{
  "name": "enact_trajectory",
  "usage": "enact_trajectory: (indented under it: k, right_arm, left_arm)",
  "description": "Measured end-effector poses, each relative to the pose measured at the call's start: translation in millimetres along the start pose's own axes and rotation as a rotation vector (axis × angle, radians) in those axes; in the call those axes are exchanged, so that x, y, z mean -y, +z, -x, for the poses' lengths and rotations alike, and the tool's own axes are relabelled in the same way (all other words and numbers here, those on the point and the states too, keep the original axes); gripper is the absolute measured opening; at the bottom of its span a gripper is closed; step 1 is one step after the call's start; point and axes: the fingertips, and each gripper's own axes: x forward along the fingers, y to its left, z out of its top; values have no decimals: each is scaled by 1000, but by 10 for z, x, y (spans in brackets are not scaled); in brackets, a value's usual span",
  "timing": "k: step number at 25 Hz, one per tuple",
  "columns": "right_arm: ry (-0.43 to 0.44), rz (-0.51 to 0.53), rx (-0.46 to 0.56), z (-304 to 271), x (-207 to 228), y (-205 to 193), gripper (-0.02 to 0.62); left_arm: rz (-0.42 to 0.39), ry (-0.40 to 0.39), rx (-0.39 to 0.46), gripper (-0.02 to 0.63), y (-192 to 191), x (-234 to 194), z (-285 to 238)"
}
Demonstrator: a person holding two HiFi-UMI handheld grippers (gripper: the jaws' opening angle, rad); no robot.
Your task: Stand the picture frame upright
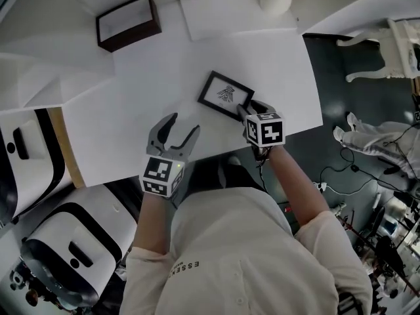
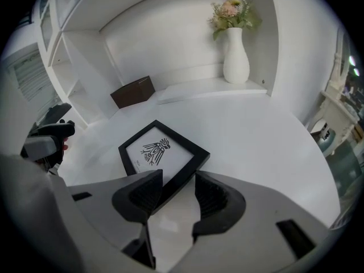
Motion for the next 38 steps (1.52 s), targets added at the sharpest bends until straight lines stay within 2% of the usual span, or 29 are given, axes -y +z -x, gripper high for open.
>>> enact_trajectory:
  k: [10,22,28,38]
  right_arm:
    - [90,153,-15,113,-87,-231,192]
    - [206,314,-33,258,-153,-481,192]
    - [252,424,-56,371,-212,-673,191]
    - [312,582,-81,510,-70,-798,190]
  left_arm:
    - [80,80,7,252,-221,376,127]
    - [187,149,-14,252,-667,783,346]
    - [222,164,-22,252,-848,973,362]
    - [378,121,-39,252,-1133,1235,232]
